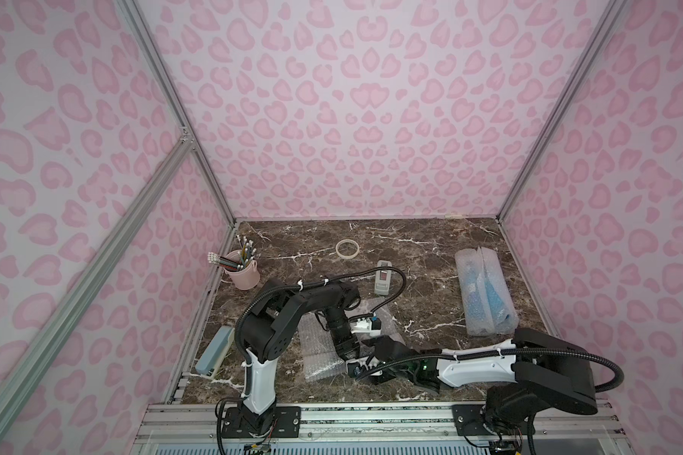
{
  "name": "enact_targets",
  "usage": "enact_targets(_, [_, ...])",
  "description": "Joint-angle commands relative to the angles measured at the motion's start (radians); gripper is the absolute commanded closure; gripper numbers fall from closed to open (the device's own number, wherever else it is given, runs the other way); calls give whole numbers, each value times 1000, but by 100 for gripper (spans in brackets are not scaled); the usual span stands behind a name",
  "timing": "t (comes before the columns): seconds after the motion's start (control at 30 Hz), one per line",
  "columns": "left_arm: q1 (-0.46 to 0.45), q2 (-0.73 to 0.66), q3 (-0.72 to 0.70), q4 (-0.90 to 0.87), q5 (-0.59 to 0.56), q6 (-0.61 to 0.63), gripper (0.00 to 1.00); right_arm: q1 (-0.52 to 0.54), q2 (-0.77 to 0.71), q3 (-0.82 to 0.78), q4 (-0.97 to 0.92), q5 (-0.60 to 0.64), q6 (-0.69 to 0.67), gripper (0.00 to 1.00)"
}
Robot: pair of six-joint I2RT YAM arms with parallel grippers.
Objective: Wrap wine bottles in bubble wrap
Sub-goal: Wrap the wine bottle in bubble wrap.
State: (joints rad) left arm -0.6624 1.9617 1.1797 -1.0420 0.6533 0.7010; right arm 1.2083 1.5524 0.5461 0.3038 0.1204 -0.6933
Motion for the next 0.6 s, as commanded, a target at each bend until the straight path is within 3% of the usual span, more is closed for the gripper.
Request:
enact_targets(0.0, [-2,-11,6,23,-101,-3,50,-3,33,-9,-32,25,-23,24])
enact_targets(0.13, [-2,-79,-10,59,-133,-6,44,-9,41,-8,-55,4,-2,30])
enact_targets(0.23, [-1,-110,-18,64,-133,-7,39,-10,47,-8,-60,-4,11,49])
enact_targets(0.57, [-2,-251,-13,25,-147,-29,23,-24,57,17,-112,-62,50,49])
